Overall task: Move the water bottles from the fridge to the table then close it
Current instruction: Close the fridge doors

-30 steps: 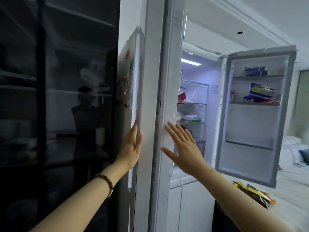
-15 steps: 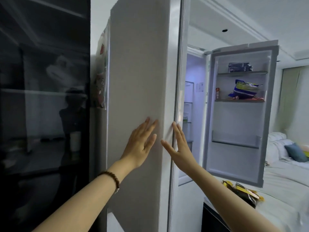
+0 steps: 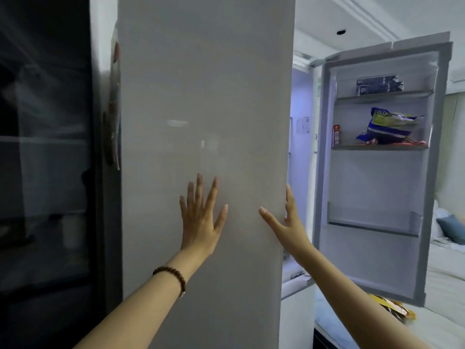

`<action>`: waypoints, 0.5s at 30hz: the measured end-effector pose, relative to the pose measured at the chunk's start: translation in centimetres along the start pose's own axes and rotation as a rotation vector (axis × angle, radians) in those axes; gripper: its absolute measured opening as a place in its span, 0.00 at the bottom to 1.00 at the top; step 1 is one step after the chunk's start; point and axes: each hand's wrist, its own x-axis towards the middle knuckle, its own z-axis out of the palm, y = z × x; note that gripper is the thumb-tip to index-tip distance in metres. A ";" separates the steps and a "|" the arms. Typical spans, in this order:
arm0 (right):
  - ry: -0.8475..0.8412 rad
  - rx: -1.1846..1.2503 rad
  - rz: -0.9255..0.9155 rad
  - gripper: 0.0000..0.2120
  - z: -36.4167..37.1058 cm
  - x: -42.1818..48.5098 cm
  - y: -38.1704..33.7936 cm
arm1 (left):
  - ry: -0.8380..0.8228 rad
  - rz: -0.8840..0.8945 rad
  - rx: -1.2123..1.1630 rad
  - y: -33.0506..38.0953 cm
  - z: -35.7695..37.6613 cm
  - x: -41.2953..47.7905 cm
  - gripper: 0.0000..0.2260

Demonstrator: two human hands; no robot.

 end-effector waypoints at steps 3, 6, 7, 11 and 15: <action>0.049 -0.011 -0.006 0.43 0.2 3.2 2.6 | 0.056 0.052 0.059 -1.4 4.3 2.6 0.26; 0.080 -0.007 0.002 0.40 0.5 6.3 5.3 | 0.109 0.060 0.141 -2.3 8.5 4.7 0.27; 0.078 -0.001 -0.003 0.38 0.7 7.4 6.1 | 0.130 0.053 0.170 -2.5 9.6 5.2 0.27; 0.085 0.027 0.008 0.40 1.8 11.8 9.6 | 0.193 0.042 0.258 -3.9 12.8 7.2 0.27; 0.037 0.063 0.043 0.42 3.5 16.0 13.2 | 0.229 0.029 0.388 -5.6 15.5 9.0 0.27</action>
